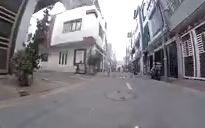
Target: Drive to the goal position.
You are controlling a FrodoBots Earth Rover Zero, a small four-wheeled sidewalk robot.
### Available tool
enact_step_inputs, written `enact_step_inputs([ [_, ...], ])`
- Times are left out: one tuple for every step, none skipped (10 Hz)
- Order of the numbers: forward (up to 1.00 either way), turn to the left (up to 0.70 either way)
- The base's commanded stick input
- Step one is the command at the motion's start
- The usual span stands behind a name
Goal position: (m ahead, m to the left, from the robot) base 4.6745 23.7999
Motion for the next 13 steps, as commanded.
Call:
enact_step_inputs([
  [1.0,0.0],
  [1.0,0.0],
  [1.0,0.05],
  [1.0,0.11],
  [1.0,0.21],
  [1.0,0.31],
  [1.0,0.4],
  [1.0,0.4],
  [1.0,0.4],
  [1.0,0.4],
  [1.0,0.21],
  [1.0,0.0],
  [1.0,0.0],
])
